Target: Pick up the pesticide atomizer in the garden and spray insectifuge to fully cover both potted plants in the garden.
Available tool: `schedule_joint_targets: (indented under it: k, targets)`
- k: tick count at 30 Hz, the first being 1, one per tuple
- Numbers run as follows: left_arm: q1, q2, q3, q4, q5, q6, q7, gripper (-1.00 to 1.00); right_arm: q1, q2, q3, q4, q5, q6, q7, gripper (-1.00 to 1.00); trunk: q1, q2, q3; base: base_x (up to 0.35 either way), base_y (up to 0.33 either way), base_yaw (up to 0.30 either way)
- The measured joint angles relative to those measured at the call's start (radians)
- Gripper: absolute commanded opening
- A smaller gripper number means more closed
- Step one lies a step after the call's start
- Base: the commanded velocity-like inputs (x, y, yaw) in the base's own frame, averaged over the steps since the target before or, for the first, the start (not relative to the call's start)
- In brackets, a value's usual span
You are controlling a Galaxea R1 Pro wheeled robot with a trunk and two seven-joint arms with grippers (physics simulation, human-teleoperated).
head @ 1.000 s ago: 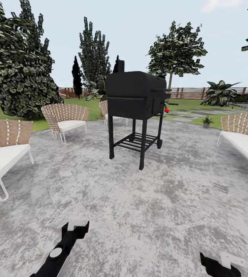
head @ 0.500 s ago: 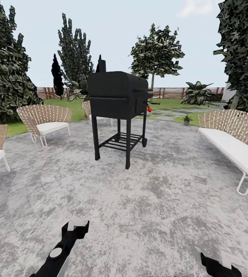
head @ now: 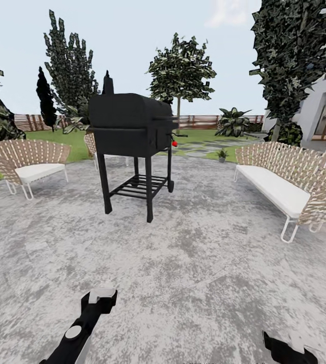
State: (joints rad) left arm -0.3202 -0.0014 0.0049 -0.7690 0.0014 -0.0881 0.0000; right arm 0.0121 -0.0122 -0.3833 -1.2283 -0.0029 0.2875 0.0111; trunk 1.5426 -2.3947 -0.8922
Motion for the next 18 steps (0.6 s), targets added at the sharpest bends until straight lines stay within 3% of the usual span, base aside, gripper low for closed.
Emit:
schedule_joint_targets:
  k: [6, 18]
  targets:
    - [0.0, 0.0, 0.0, 0.0, 0.0, 0.0, 0.0, 1.0, 0.0, 0.001, 0.001, 0.0, 0.003, 0.0, 0.0, 1.0, 0.0, 0.0, 0.0, 0.0, 0.0, -0.176]
    - [0.0, 0.0, 0.0, 0.0, 0.0, 0.0, 0.0, 1.0, 0.0, 0.0, 0.003, 0.0, 0.003, -0.001, 0.0, 1.0, 0.0, 0.0, 0.0, 0.0, 0.0, -0.013]
